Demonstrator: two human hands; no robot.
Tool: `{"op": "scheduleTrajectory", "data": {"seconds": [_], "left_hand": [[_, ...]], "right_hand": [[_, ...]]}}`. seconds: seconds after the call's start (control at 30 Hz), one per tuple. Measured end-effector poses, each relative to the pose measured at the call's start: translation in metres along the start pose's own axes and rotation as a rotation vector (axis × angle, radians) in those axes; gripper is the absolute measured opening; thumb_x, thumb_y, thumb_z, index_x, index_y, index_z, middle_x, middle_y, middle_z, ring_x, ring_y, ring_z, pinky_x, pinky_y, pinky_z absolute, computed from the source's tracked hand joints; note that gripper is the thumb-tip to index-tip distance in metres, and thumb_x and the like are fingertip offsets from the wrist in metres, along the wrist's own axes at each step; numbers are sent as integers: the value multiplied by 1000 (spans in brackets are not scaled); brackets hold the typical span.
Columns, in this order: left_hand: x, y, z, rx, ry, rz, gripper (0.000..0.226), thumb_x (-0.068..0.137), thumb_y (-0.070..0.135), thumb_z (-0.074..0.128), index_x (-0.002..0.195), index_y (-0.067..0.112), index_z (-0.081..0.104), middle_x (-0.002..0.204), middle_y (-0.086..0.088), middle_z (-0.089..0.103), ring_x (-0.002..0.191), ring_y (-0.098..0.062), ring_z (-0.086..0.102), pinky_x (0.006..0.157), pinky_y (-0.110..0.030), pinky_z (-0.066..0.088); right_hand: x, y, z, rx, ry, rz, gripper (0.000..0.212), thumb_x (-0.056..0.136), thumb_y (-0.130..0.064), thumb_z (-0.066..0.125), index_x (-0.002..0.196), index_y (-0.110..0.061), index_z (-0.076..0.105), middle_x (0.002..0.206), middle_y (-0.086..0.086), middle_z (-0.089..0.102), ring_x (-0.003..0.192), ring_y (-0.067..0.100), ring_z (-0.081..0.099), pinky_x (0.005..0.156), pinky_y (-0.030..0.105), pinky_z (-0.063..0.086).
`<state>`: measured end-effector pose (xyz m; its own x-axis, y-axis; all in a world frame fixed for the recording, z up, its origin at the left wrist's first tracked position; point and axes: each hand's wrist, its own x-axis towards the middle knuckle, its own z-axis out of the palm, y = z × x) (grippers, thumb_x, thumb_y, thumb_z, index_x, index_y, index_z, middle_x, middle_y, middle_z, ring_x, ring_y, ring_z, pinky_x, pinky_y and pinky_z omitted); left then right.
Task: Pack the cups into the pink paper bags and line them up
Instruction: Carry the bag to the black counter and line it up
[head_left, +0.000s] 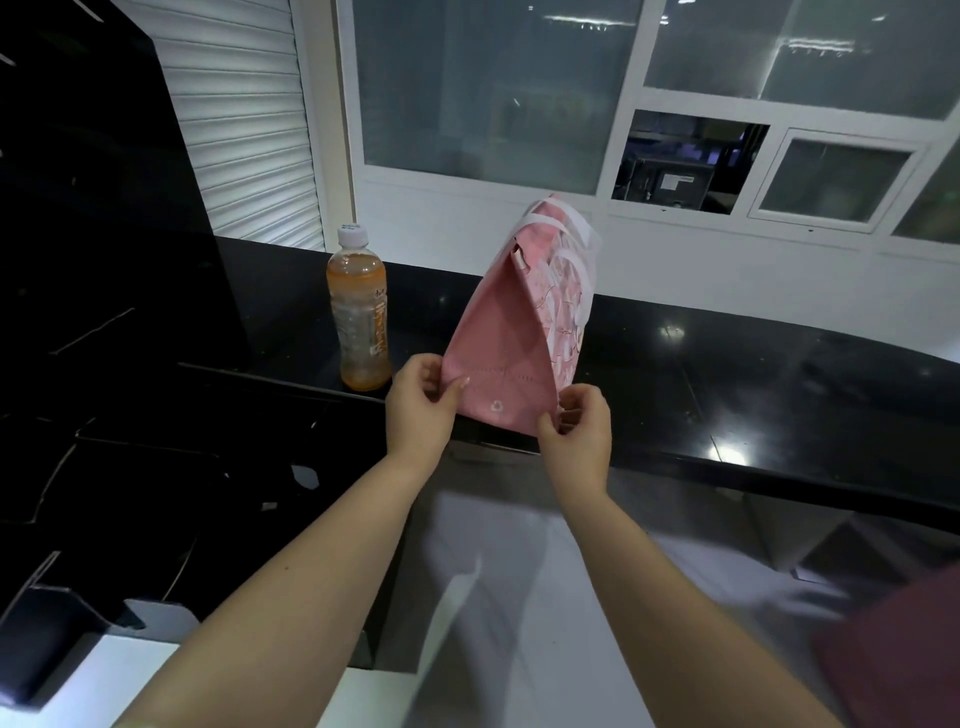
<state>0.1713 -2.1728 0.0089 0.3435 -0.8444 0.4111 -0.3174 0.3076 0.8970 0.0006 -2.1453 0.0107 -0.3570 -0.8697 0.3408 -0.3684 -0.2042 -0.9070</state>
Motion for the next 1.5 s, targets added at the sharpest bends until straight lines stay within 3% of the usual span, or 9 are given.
{"op": "scheduleTrajectory", "data": {"seconds": [0.23, 0.5, 0.67, 0.83, 0.93, 1.07, 1.27, 1.37, 1.5], "left_hand": [[19, 3, -12, 179, -65, -23, 30, 81, 17, 77, 79, 33, 51, 80, 7, 61, 71, -4, 59, 62, -19, 49], [25, 1, -23, 276, 63, -94, 21, 88, 11, 65, 92, 27, 53, 83, 13, 56, 75, -4, 58, 63, -23, 46], [27, 7, -27, 284, 69, -112, 21, 88, 13, 67, 93, 28, 53, 80, 16, 55, 73, 1, 55, 58, -17, 41], [13, 15, -31, 289, 102, -123, 19, 85, 22, 71, 96, 29, 57, 84, 13, 60, 76, -5, 60, 64, -26, 50], [-2, 28, -28, 344, 43, -11, 22, 84, 22, 70, 102, 26, 60, 92, 7, 61, 80, -8, 61, 68, -29, 53], [-18, 54, -13, 540, -149, 209, 32, 84, 19, 69, 115, 17, 62, 112, -3, 61, 103, -22, 57, 88, -42, 50], [-49, 73, 22, 822, -281, 405, 35, 87, 28, 65, 120, 25, 60, 117, 2, 58, 111, -23, 49, 91, -40, 38], [-58, 78, 45, 814, -314, 484, 34, 88, 29, 63, 122, 25, 60, 115, 2, 58, 112, -22, 49, 93, -40, 37], [-53, 101, 75, 754, -381, 595, 36, 91, 33, 59, 126, 26, 58, 119, 2, 57, 116, -21, 47, 98, -40, 34]], "right_hand": [[19, -14, 20, 6, -63, 53, 31, 83, -2, 56, 83, -31, 50, 92, -4, 59, 76, 9, 58, 61, 20, 44], [34, -21, 39, -36, -200, 86, 18, 86, -5, 61, 90, -23, 57, 88, -8, 62, 77, 7, 60, 60, 18, 43], [36, -18, 31, -56, -271, 72, 14, 86, -12, 69, 94, -21, 61, 88, -9, 63, 79, 7, 61, 62, 17, 45], [33, -16, 14, -34, -303, 60, 16, 85, -13, 70, 96, -22, 62, 89, -6, 64, 80, 11, 62, 67, 21, 51], [30, -19, 0, -38, -329, -2, 18, 85, -12, 69, 96, -23, 61, 89, -6, 64, 79, 8, 60, 66, 18, 48], [26, -24, -25, -132, -356, -134, 21, 85, -11, 69, 102, -23, 63, 96, -10, 63, 86, 4, 59, 68, 11, 43], [20, -15, -72, -446, -391, -357, 32, 88, -12, 66, 118, -19, 60, 116, -3, 60, 115, 16, 46, 88, 27, 44], [17, -11, -101, -566, -345, -373, 34, 90, -14, 64, 123, -20, 58, 121, -2, 58, 120, 18, 44, 97, 33, 45], [17, -16, -149, -714, -222, -354, 37, 91, -19, 63, 126, -22, 55, 127, -1, 56, 124, 20, 42, 98, 34, 42]]}}
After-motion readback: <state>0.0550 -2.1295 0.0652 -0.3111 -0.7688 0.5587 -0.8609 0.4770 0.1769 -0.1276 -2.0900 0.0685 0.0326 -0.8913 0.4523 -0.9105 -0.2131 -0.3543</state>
